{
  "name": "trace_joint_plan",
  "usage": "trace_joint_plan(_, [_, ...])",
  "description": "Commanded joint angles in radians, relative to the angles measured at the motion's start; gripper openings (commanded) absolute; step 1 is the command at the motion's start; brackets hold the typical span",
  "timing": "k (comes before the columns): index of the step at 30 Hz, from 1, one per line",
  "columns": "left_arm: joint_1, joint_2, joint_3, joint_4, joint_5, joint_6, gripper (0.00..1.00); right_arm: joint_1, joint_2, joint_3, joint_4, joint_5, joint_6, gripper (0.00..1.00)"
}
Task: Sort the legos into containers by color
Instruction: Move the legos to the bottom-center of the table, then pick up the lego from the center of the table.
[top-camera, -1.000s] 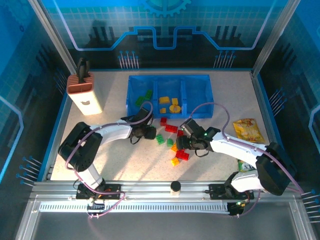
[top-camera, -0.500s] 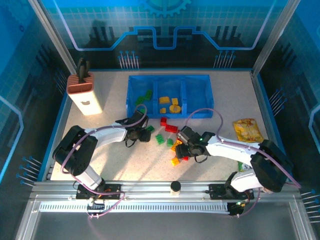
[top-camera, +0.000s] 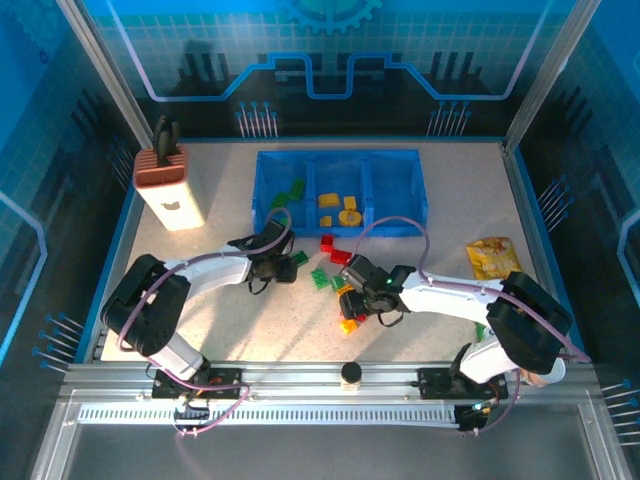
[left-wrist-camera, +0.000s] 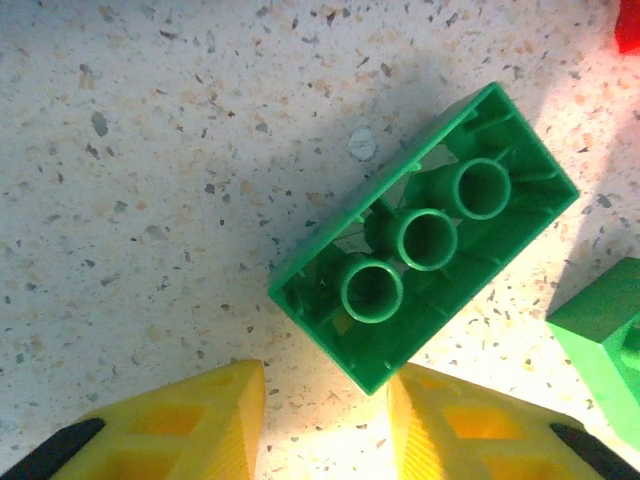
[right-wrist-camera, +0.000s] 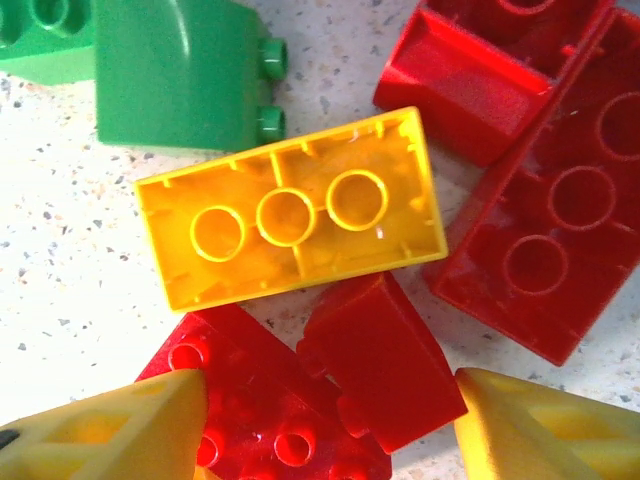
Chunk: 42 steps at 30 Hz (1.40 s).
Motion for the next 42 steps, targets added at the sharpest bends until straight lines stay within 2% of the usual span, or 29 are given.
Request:
trace_joint_plan(1, [0.005, -0.039, 0.013, -0.033, -0.018, 0.018, 0.36, 0.033, 0.016, -0.012, -0.041, -0.031, -0.016, 0.66])
trace_joint_plan(16, [0.006, -0.138, 0.023, -0.073, -0.039, 0.022, 0.32, 0.056, -0.078, -0.034, -0.048, -0.016, 0.014, 0.66])
trace_joint_plan(17, [0.007, -0.141, 0.022, -0.071, -0.035, 0.024, 0.33, 0.056, -0.084, -0.033, -0.051, -0.012, 0.014, 0.66])
trace_joint_plan(18, [0.008, -0.142, 0.024, -0.069, -0.03, 0.029, 0.4, 0.056, -0.089, -0.034, -0.056, -0.008, 0.013, 0.67])
trace_joint_plan(20, [0.008, -0.134, 0.029, -0.067, -0.03, 0.037, 0.64, 0.057, -0.096, -0.035, -0.061, -0.007, 0.01, 0.7])
trace_joint_plan(21, [0.007, -0.126, 0.035, -0.067, -0.029, 0.045, 0.7, 0.058, -0.1, -0.035, -0.063, -0.007, 0.008, 0.71])
trace_joint_plan(23, [0.007, -0.11, 0.054, -0.073, -0.028, 0.057, 0.73, 0.061, -0.107, -0.035, -0.065, -0.01, 0.002, 0.74])
trace_joint_plan(32, [0.008, 0.048, 0.167, -0.056, 0.017, 0.116, 0.72, 0.088, -0.133, -0.055, -0.074, -0.016, 0.006, 0.76])
trace_joint_plan(42, [0.006, 0.164, 0.236, -0.089, 0.003, 0.144, 0.69, 0.093, -0.169, -0.098, -0.069, 0.009, 0.032, 0.76])
